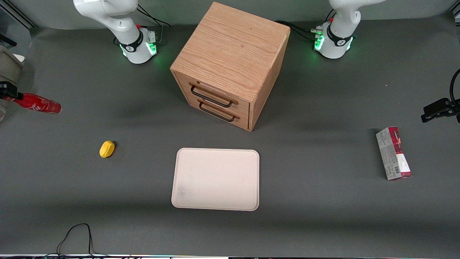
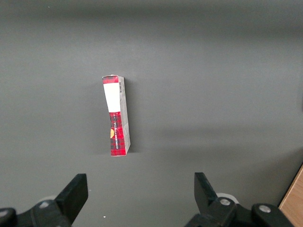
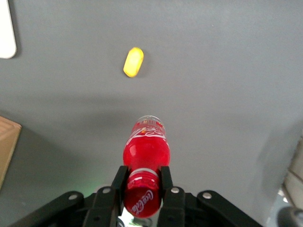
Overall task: Place coke bottle on tray
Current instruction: 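Close the right gripper on the bottle and lift it, then carry the held bottle over to the cream tray's edge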
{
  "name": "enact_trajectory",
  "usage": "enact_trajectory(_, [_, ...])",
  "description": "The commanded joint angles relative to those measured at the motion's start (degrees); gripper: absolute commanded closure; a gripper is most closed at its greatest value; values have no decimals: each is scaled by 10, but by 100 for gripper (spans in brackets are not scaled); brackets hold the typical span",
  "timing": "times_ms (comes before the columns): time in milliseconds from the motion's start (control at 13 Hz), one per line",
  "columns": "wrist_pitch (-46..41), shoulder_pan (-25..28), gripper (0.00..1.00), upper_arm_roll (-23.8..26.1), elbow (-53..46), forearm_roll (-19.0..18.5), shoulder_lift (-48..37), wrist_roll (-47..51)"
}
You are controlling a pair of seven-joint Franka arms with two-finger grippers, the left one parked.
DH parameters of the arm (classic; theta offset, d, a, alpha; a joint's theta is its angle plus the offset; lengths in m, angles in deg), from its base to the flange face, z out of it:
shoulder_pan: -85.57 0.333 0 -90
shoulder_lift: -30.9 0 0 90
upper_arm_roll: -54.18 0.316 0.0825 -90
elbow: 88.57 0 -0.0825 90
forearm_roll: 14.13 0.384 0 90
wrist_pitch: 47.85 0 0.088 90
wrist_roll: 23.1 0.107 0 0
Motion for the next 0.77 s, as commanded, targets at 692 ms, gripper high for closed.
enact_trajectory(692, [85, 1, 100, 246, -245, 53, 267, 517])
